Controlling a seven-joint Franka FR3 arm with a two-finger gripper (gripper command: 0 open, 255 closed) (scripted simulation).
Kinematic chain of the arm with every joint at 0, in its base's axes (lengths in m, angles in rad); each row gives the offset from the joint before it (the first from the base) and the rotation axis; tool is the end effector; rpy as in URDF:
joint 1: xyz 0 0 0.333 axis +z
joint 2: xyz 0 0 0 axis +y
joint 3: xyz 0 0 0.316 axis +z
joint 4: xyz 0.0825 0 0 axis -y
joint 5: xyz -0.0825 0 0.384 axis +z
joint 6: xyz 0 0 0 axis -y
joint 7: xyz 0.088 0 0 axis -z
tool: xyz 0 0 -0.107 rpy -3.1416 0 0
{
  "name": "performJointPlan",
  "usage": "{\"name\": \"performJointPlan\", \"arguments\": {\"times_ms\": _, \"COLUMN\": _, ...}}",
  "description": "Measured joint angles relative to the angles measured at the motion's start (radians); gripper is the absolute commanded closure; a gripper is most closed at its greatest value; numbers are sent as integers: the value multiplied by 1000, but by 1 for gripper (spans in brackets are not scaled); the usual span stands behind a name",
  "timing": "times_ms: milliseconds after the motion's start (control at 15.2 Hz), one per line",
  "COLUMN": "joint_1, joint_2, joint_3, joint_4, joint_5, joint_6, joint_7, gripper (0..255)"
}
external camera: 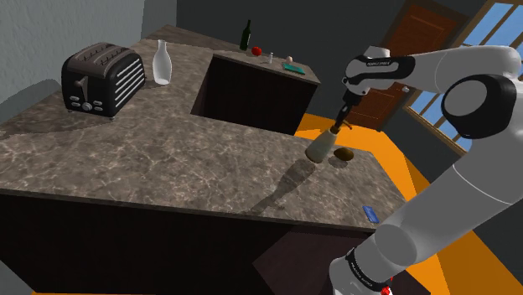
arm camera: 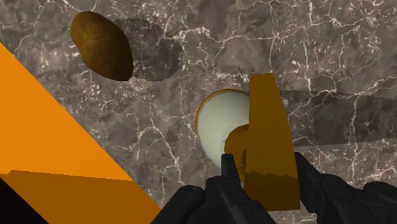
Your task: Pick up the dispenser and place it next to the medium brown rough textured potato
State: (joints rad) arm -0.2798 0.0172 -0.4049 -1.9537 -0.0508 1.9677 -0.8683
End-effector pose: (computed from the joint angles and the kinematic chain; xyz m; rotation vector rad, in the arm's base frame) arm 0.4333 -0.3568 0.4675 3.0880 0.3150 -0.0604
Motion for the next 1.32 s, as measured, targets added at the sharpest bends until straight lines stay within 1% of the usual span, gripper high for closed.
{"name": "performJointPlan", "arguments": {"times_ms": 396, "joint_1": -1, "joint_2": 23, "joint_3": 0, "joint_4": -52, "joint_5": 9, "joint_6": 75, "joint_7": -1, "gripper": 255}}
{"name": "performJointPlan", "arguments": {"times_ms": 792, "joint_1": -1, "joint_2": 22, "joint_3": 1, "joint_4": -55, "joint_5": 10, "joint_6": 85, "joint_7": -1, "gripper": 255}}
{"name": "performJointPlan", "arguments": {"times_ms": 858, "joint_1": 0, "joint_2": 21, "joint_3": 1, "joint_4": -56, "joint_5": 9, "joint_6": 84, "joint_7": 0, "gripper": 0}}
{"name": "performJointPlan", "arguments": {"times_ms": 1254, "joint_1": 0, "joint_2": 23, "joint_3": 1, "joint_4": -60, "joint_5": 8, "joint_6": 83, "joint_7": 1, "gripper": 0}}
{"name": "performJointPlan", "arguments": {"times_ms": 1320, "joint_1": -1, "joint_2": 21, "joint_3": 0, "joint_4": -47, "joint_5": 8, "joint_6": 67, "joint_7": -1, "gripper": 0}}
